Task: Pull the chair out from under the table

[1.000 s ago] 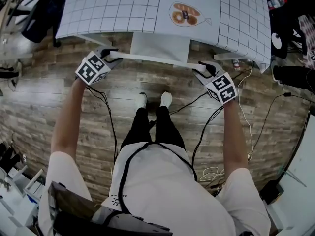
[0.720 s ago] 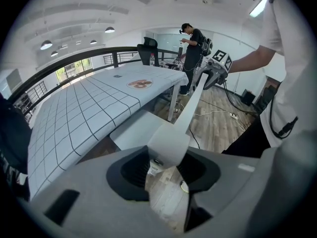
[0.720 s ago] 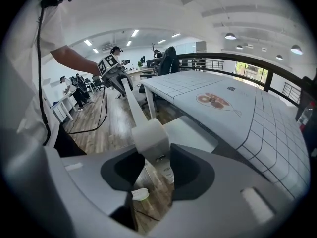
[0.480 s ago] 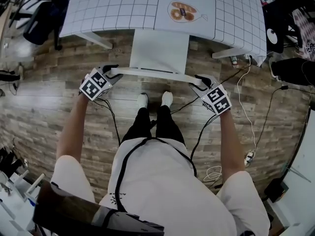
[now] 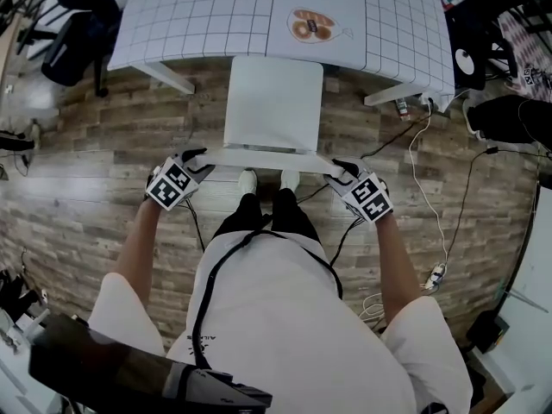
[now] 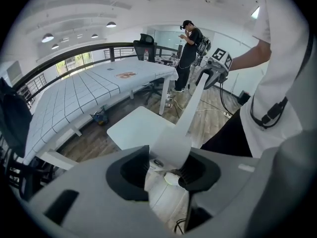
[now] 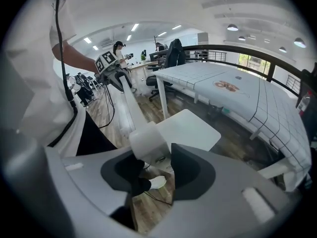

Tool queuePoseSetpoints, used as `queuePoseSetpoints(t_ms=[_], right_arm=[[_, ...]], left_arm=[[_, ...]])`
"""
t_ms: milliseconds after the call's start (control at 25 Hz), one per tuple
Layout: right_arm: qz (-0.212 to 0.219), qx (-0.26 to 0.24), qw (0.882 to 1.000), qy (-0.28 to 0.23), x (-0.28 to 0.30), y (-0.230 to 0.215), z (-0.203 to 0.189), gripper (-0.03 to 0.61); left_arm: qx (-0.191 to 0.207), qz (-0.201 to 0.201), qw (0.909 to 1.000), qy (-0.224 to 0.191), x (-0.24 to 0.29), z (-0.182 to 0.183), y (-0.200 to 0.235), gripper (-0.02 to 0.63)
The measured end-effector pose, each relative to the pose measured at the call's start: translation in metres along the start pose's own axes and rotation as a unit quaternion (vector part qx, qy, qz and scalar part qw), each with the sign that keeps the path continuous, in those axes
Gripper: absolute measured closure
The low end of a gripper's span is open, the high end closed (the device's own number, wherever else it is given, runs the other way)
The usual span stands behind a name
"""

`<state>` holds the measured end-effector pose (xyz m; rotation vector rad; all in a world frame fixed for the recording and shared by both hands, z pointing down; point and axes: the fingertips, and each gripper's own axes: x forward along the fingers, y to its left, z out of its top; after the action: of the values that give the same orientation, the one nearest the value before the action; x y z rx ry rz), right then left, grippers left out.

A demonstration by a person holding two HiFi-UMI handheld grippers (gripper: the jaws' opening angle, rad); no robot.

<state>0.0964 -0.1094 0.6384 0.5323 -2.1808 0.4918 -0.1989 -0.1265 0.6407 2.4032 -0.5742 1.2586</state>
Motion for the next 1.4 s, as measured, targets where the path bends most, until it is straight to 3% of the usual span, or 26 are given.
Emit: queuePoseSetpoints(t_ms=[440, 800, 1080, 1400], right_arm=[[0.000, 0.012, 1.000, 0.016, -0.005, 0.043, -0.017, 0.410], [-0.042, 0.051, 0.998, 0.013, 0.000, 0.040, -0.014, 0.403], [-0.060, 0.061, 0.996, 0.040, 0.003, 0.043, -0.015, 0.399], [-0.058, 0.057, 0.996, 0.045, 0.002, 0.044, -0.018, 0.399]], left_arm=[[0.012, -0.014, 0.9998, 0.008, -0.011, -0.028, -0.032, 0.451], [0.023, -0.018, 0.9991, -0.030, -0.013, -0.028, -0.029, 0.445], [0.045, -0.027, 0.9969, -0.058, -0.014, -0.028, -0.032, 0.445], [0.040, -0.011, 0.9981, -0.046, -0.014, -0.031, -0.033, 0.445]])
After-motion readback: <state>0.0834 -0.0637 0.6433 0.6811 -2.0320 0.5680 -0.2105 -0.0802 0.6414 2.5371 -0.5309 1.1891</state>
